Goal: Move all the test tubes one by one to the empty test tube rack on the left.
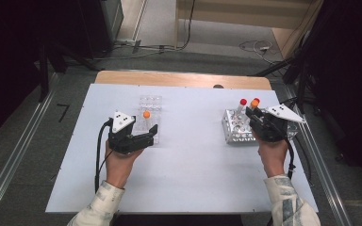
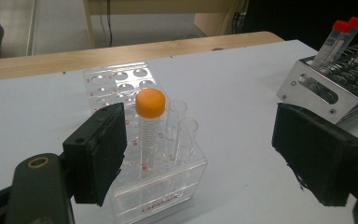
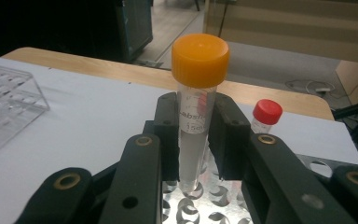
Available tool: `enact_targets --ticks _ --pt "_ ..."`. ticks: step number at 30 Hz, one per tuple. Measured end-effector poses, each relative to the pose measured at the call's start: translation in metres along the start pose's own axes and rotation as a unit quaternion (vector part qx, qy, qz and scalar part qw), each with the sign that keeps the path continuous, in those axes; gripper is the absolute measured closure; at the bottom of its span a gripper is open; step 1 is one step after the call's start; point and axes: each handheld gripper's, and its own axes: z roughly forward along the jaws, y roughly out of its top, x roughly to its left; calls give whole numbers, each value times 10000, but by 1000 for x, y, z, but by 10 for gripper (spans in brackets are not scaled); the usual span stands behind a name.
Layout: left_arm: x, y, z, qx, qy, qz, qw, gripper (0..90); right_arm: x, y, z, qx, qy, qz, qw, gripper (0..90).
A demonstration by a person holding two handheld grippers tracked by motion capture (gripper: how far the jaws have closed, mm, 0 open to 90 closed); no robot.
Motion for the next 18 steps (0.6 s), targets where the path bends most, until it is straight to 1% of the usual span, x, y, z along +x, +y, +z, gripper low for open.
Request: enact_targets --ticks 3,11,13,18 --pt "0 0 0 12 8 0 10000 185 6 0 -4 -7 117 -63 9999 714" --pt "0 0 0 12 2 -10 10000 189 24 -2 -8 -56 443 -103 9990 714" --pt "-1 0 0 22 -13 -12 10000 190 30 -6 -7 -41 569 -72 9983 714" --pt "-4 -1 1 38 -72 9 10000 192 48 -16 -2 87 789 -159 9967 714"
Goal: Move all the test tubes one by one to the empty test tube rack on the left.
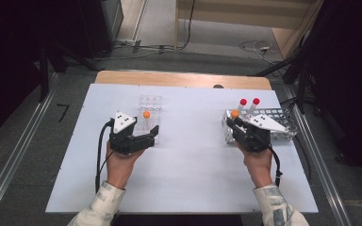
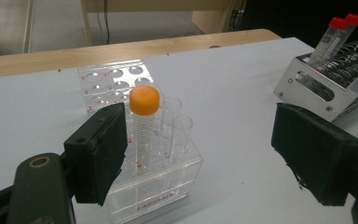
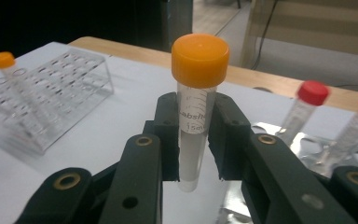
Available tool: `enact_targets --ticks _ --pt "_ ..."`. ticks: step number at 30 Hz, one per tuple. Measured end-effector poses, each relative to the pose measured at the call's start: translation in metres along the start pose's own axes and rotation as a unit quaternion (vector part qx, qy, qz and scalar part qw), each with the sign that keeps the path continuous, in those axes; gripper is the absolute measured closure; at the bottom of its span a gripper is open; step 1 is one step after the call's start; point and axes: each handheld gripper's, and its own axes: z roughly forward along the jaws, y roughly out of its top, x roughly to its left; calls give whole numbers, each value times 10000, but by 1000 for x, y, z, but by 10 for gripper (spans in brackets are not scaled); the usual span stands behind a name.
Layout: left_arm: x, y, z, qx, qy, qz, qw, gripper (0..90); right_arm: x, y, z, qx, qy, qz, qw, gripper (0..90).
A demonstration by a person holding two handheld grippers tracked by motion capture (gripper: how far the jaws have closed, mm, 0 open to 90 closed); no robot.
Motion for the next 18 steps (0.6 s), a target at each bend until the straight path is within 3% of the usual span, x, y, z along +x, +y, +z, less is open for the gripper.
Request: enact_targets --ticks 7,18 --pt "-6 0 -1 -48 -84 23 10000 199 24 -12 13 197 369 -77 9991 714" --pt "-10 1 -3 -88 -154 69 9998 202 66 -22 33 443 820 -330 9951 714"
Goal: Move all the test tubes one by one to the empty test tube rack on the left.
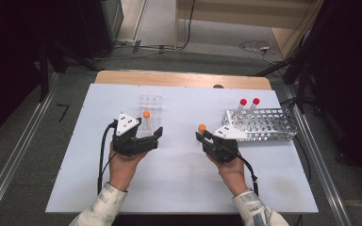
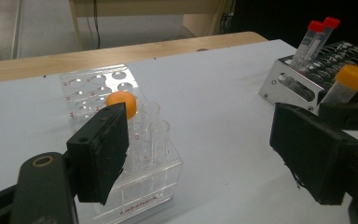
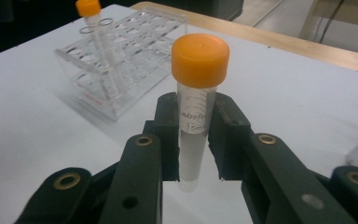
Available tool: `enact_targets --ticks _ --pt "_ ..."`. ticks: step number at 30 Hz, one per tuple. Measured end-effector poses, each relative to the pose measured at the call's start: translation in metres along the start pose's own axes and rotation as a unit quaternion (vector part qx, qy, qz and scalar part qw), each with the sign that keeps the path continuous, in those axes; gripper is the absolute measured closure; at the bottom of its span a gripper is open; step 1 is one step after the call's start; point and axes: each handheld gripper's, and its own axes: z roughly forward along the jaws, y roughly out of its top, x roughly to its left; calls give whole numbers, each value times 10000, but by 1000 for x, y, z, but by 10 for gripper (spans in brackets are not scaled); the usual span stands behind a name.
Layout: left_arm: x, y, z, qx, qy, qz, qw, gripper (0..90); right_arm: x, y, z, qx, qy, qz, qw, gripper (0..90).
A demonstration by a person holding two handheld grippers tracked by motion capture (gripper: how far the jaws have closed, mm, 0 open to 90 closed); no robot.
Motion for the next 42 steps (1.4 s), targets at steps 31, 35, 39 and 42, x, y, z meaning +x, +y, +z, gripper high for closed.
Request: enact_targets --ticks 31,35,39,42 --pt "-18 -1 2 95 -438 160 9989 276 60 6 41 166 602 -252 9977 714" --pt "-20 -2 4 201 -611 167 9978 347 64 8 41 133 652 -284 9974 714" --pt "-20 -4 5 219 -710 186 9971 422 70 9 42 140 712 -333 9968 714" --pt "-20 -5 5 227 -801 188 9963 525 72 10 43 133 742 -361 9965 714"
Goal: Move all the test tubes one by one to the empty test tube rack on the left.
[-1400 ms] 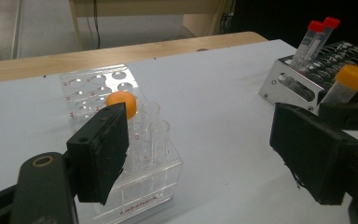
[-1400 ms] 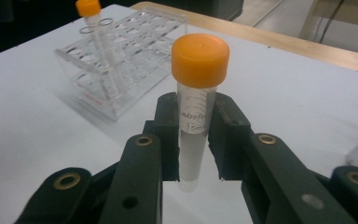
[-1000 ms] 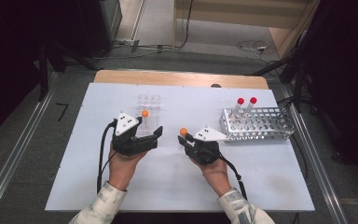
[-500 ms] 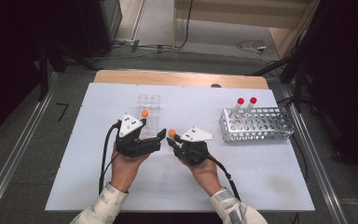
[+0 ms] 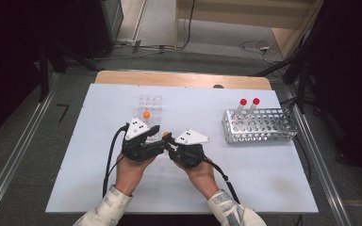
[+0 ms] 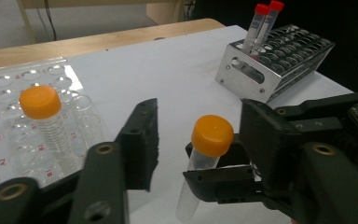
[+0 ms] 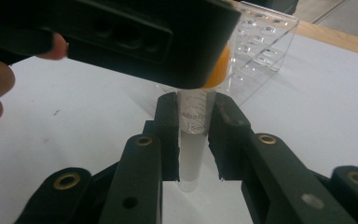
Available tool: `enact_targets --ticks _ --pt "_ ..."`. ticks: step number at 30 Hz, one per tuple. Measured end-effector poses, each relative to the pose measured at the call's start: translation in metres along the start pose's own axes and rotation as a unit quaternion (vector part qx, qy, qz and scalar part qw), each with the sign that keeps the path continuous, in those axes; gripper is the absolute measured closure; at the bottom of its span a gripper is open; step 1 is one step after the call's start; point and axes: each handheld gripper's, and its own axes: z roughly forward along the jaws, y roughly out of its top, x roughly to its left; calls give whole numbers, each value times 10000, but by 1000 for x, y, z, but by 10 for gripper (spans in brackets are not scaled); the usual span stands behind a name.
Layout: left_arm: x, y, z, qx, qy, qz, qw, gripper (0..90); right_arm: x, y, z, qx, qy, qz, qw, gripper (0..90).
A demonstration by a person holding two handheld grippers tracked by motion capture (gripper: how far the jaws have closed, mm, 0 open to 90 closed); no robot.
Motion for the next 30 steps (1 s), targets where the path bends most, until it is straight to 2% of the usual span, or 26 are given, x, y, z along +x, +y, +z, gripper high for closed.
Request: enact_targets --ticks 4,9,13,19,30 --pt "1 -2 3 94 -135 -17 9999 597 2 1 0 -21 25 -14 10000 714" --pt "1 -3 4 93 -160 -32 9998 688 2 2 0 -26 35 -44 10000 714" --pt "1 -3 4 79 -144 -60 9998 697 2 2 0 -22 53 -29 10000 703" --pt "5 0 -2 -24 -132 -139 9998 699 -1 2 -5 18 184 -8 9998 480" --pt "9 7 -9 -109 -105 -261 9995 699 -26 -8 -27 10 57 158 9999 409"
